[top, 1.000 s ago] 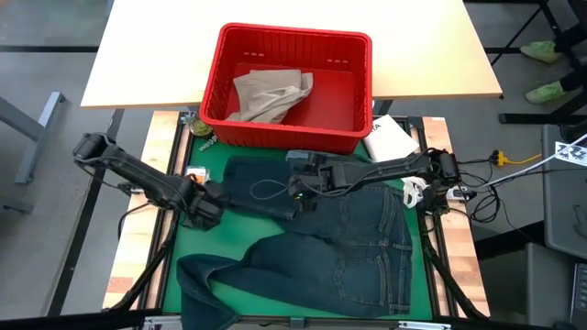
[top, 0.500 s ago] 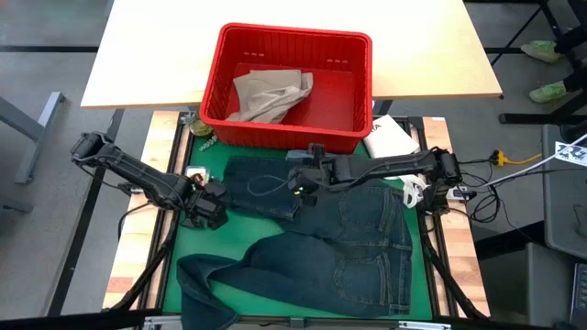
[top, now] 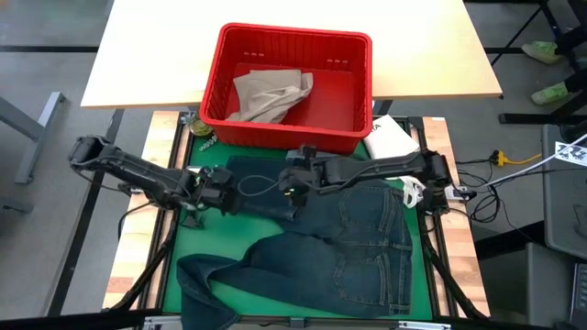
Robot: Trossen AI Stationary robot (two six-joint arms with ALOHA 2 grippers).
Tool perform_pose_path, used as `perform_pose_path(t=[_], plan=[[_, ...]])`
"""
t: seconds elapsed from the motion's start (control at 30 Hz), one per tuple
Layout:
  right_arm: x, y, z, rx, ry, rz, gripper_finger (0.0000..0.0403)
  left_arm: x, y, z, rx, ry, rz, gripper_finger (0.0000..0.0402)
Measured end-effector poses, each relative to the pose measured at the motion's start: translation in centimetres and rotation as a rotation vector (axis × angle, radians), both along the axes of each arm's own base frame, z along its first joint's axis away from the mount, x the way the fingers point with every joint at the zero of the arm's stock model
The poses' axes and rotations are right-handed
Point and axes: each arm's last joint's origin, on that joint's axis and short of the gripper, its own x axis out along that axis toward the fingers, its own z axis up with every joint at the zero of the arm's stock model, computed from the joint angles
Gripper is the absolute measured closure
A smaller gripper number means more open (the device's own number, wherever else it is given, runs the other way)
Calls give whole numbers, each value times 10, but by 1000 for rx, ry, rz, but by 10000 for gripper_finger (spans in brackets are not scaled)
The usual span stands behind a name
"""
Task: Fold Laundry from Bin
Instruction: Fold the dark blue pants
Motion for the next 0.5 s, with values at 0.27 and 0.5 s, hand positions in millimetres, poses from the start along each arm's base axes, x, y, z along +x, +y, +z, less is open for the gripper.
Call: perform_pose_path(t=[0.27,0.5], plan=[[14,2,-36,7,84,6,270,-9,40,-28,-25,3,199,273],[25,5,-62,80,123,42,270,-13,67,-43,5,-86,304,273]])
